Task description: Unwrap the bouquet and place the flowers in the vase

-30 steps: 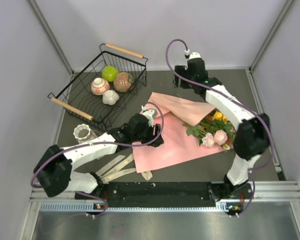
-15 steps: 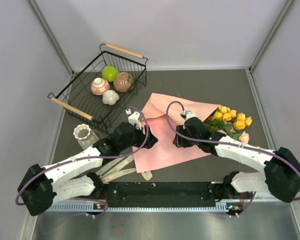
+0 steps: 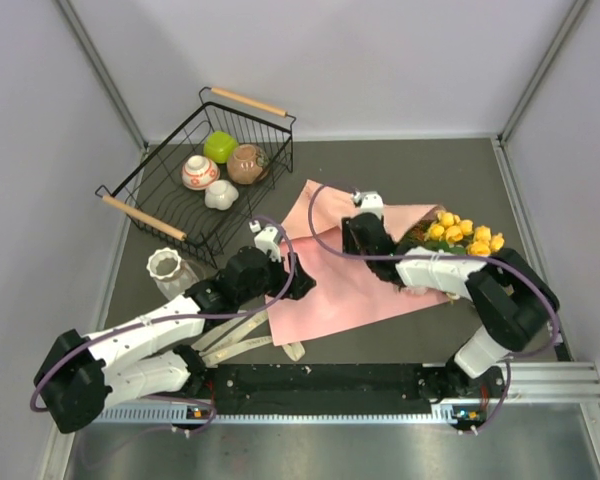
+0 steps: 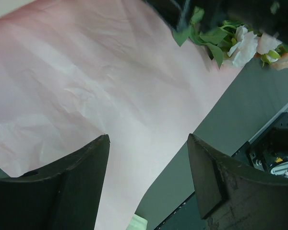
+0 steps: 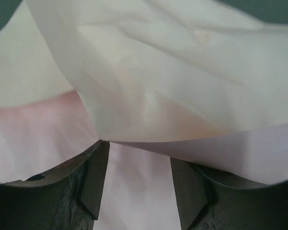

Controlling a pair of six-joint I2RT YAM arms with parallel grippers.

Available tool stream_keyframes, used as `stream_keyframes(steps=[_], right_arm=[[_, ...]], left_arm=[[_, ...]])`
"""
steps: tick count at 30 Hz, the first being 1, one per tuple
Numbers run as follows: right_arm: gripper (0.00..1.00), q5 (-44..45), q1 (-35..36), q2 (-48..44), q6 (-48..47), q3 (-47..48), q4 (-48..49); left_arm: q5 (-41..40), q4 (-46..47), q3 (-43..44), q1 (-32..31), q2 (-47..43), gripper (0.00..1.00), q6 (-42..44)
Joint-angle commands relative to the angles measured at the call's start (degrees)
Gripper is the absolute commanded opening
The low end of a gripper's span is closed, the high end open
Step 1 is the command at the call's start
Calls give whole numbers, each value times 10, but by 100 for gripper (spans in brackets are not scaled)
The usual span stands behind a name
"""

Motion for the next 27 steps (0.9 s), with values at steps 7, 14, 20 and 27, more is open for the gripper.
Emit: stream_keyframes(steps=[7, 14, 20, 27], right_arm=[[60, 56, -102, 168, -154, 225, 116], [80, -11, -173, 321, -184, 457, -10], [84, -170, -206, 401, -94, 782, -403], [86, -255, -206, 160, 15, 447, -289]], left_arm=[[-3, -10, -3, 2, -41, 72, 3], [0, -25, 4, 2, -43, 73, 8], [-22, -36, 1, 2, -69, 80, 7], [-11, -33, 11, 2, -71, 83, 7]])
